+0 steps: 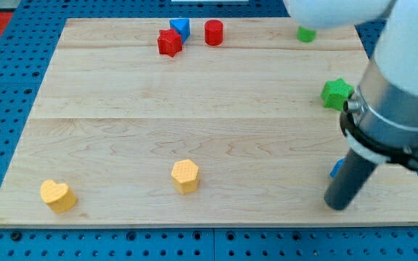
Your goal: Slide the blue cube towards the red star
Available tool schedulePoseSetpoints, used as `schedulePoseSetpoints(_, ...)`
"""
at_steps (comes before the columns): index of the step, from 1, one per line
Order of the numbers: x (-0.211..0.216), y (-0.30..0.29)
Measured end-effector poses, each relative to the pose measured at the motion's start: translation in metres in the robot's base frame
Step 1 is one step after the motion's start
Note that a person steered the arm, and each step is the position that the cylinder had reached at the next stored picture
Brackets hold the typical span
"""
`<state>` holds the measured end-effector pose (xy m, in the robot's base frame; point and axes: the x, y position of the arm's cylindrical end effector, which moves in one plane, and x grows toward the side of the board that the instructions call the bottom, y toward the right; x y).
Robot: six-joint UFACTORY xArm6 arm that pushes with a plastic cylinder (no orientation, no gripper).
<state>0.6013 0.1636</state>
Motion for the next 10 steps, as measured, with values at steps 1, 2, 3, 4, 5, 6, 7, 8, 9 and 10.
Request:
schedulePoseSetpoints(1,0.004,0.028)
schedulePoseSetpoints(2,-0.023,0.063)
schedulePoseSetpoints(3,-0.037,0.05)
schedulePoseSetpoints(4,-0.039,0.025)
schedulePoseSetpoints(5,-0.07,0.022)
schedulePoseSetpoints(6,-0.107,0.022)
schedulePoseSetpoints(7,-0.127,-0.008)
schedulePoseSetpoints(8,-0.125,-0.037)
schedulePoseSetpoints(9,-0.118,-0.037)
schedulePoseSetpoints(10,-0.102,-0.037)
